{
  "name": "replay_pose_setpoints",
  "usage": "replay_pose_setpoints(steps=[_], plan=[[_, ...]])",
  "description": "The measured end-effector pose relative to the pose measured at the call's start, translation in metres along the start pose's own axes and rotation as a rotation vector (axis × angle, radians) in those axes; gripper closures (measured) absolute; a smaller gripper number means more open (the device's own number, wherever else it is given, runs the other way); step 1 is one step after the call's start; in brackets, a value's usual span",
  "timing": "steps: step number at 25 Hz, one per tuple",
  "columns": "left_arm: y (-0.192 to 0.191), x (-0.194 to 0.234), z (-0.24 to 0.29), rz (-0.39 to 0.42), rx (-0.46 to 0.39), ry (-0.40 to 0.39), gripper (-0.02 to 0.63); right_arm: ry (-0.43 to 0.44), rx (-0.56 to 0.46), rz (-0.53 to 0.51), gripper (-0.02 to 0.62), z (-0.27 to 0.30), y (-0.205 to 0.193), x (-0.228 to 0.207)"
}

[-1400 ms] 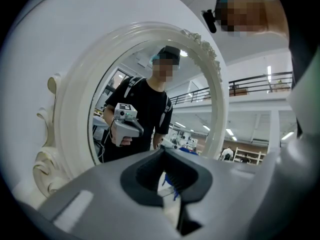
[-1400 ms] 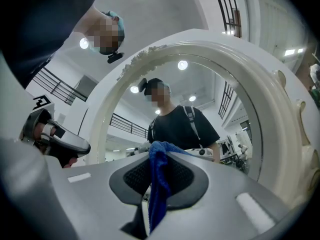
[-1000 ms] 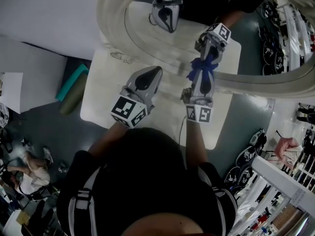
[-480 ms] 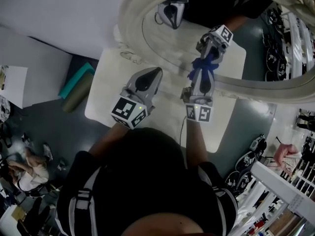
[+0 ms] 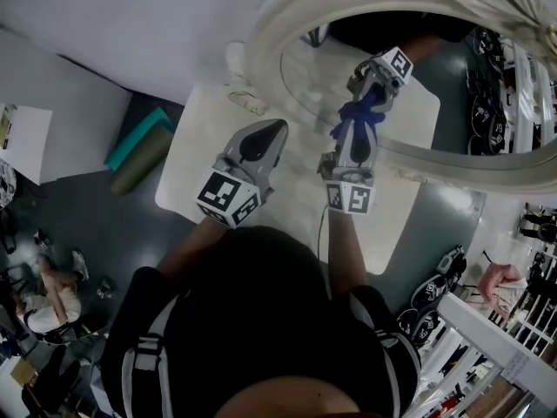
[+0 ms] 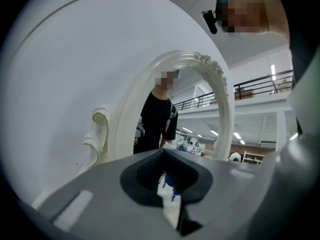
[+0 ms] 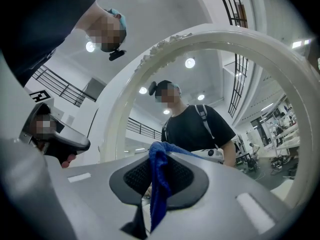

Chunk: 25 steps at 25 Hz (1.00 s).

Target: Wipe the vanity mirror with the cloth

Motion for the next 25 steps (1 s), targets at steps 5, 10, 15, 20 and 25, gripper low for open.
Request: replay_pose_setpoints(steps=[5,10,15,20,25], plan=[[0.009,0.041,-0.013,-0.014,-0.009,-0.006,0.597,0.000,0.001,0.000,0.554,0.024,-0.019,0.037],[0.013,0.054,-0.021,-0.021,-0.016,-0.012,0.597,0.058,0.019,-0.018,0.554,0.038,-0.023,0.064],[0.017,0.057,-0.024,-0.024,-0.029,-0.014,0.597,0.169,0.042,-0.063,0.554,0.056,-0.028,0.096],[0.015,0.050,-0.022,-0.027,-0.041,-0.002,0.597,0.189,0.054,-0.056,0.554,0.059,-0.030,0.099],[0.014,0.047,-0.026,-0.031,-0.048,0.009,0.597,0.204,0.073,-0.043,0.554,0.061,-0.029,0.103]])
Point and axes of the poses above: the fingertips, and each gripper's own axes: z forward along the fingers, x to its left, y out of its top, the point moved 5 cm from there along -z, backward along the fingers, and after that the axes turned 12 degrees about -z, right-handed, at the moved point
